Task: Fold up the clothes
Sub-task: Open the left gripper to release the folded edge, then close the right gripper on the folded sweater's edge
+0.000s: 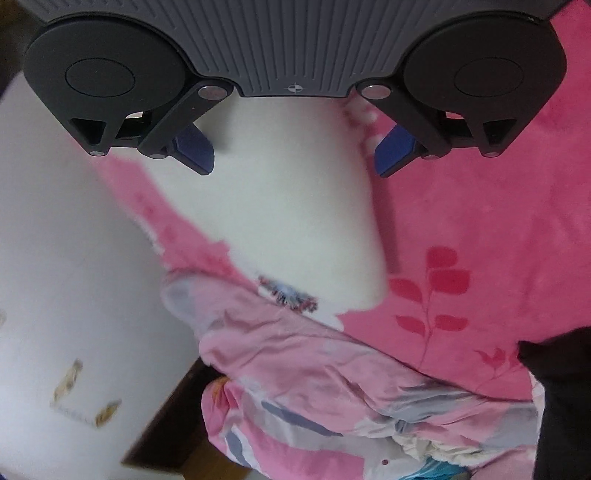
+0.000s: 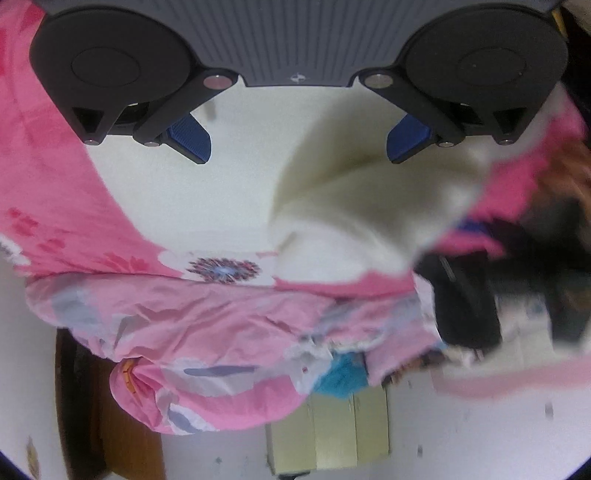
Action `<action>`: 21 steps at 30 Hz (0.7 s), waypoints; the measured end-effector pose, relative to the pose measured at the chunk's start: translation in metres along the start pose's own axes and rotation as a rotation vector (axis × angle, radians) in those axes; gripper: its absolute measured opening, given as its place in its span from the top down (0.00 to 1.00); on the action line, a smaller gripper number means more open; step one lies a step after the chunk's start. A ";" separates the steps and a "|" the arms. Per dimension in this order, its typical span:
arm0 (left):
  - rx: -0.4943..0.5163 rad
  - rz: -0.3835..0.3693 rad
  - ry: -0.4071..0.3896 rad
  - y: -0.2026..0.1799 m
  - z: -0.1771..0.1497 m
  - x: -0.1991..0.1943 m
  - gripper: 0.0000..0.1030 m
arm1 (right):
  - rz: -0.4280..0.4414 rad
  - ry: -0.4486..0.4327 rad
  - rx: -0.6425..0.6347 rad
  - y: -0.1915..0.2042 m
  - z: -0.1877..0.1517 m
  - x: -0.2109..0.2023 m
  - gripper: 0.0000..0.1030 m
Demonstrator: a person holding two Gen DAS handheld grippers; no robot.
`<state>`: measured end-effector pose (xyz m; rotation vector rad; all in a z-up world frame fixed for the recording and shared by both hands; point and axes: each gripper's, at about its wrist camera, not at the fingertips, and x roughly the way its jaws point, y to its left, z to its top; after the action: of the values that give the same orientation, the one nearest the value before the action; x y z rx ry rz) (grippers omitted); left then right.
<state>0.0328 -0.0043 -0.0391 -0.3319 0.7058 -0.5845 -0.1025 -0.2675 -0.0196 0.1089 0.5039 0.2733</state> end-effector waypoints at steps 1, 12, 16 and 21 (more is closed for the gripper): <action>0.026 0.009 -0.008 -0.002 -0.003 -0.001 0.08 | 0.036 -0.012 0.047 -0.003 0.002 -0.004 0.00; 0.040 -0.035 -0.010 0.008 -0.024 0.006 0.07 | 0.293 0.050 0.548 -0.043 0.010 0.047 0.21; 0.058 -0.042 -0.025 0.009 -0.026 0.006 0.07 | 0.299 0.074 0.571 -0.044 0.015 0.065 0.27; 0.068 -0.050 -0.037 0.010 -0.030 0.007 0.07 | 0.269 0.089 0.570 -0.042 0.017 0.075 0.42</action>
<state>0.0200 -0.0031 -0.0690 -0.2970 0.6425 -0.6464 -0.0214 -0.2872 -0.0463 0.7249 0.6464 0.3927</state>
